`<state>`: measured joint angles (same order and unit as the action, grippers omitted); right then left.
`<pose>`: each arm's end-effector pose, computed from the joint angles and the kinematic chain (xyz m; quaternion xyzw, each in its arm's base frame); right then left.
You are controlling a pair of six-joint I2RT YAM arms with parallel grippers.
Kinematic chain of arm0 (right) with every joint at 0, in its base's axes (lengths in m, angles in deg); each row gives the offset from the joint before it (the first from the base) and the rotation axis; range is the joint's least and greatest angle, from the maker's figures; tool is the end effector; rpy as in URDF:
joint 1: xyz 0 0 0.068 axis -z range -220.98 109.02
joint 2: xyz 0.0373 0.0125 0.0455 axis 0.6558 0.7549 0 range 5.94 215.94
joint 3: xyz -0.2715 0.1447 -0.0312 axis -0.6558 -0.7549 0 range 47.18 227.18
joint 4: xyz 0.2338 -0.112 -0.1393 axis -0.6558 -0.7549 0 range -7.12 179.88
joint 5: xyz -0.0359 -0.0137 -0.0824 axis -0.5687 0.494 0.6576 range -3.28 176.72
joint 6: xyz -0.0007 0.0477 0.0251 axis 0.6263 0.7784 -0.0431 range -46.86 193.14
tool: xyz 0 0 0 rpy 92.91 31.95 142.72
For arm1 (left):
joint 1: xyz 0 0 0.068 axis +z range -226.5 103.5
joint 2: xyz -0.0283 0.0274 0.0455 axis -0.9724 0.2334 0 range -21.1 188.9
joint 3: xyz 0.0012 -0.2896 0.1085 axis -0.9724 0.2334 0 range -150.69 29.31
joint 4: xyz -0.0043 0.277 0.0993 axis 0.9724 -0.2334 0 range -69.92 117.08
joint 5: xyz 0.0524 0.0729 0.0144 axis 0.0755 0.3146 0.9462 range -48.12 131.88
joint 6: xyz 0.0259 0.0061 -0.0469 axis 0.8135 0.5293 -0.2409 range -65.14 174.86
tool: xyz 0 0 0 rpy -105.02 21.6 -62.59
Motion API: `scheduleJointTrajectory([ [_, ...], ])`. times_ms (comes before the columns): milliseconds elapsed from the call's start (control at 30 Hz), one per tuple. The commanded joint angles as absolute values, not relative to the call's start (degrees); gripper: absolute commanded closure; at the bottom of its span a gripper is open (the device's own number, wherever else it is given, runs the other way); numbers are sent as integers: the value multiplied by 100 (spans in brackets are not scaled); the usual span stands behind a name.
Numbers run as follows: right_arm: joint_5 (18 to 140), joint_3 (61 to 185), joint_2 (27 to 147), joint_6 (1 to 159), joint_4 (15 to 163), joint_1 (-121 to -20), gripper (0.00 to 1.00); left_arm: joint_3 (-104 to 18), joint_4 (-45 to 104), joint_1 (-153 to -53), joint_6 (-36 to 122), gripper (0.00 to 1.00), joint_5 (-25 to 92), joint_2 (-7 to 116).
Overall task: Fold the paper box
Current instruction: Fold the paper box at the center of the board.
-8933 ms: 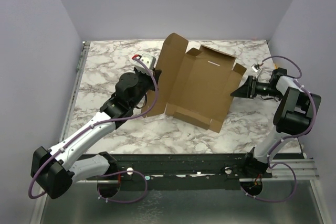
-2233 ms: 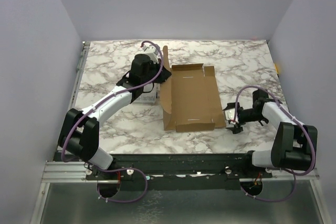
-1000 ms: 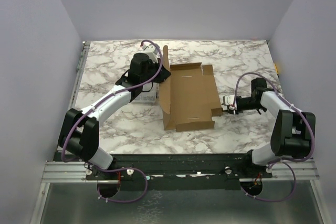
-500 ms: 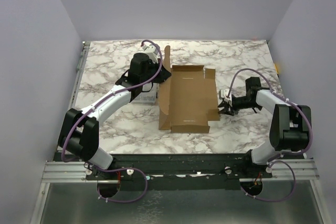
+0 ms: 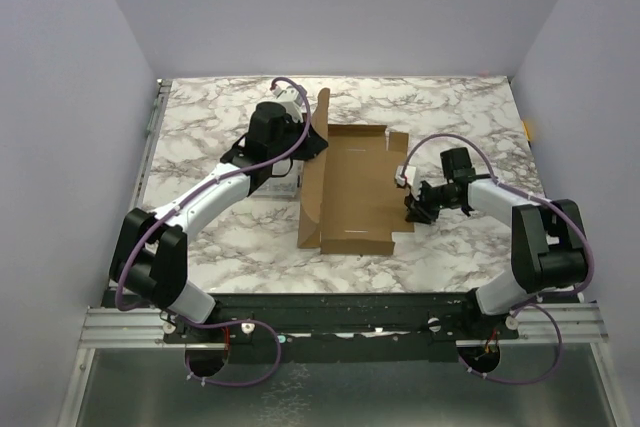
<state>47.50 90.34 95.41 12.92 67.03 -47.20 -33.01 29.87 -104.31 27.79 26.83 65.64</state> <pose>0.2859 0.0538 0.1592 -0.5584 0.7418 0.2167 0.3017 0.3346 -0.1869 0.3135 0.0789 0.8197 -0.3527 0.4444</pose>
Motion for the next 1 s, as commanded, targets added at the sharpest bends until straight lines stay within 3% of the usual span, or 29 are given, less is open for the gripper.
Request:
scheduleJointTrajectory([
  [0,6773,8762,9891,2353,7222,-5359,67,-3165,2548,-10539,2802,100,2712,6401],
  [133,6655,8998,9983,3000,6772,-5492,58,-3088,2539,-10565,2770,100,2817,6243],
  [400,4237,10465,9376,3808,5137,-4078,43,-2752,2547,-10560,2830,100,3009,5782],
  [600,3277,10880,10216,4986,5184,-3064,42,-2642,2672,-10566,2706,100,3031,5643],
  [967,2812,10462,11195,6767,6278,-3049,40,-2417,2986,-10573,2322,100,3023,5495],
])
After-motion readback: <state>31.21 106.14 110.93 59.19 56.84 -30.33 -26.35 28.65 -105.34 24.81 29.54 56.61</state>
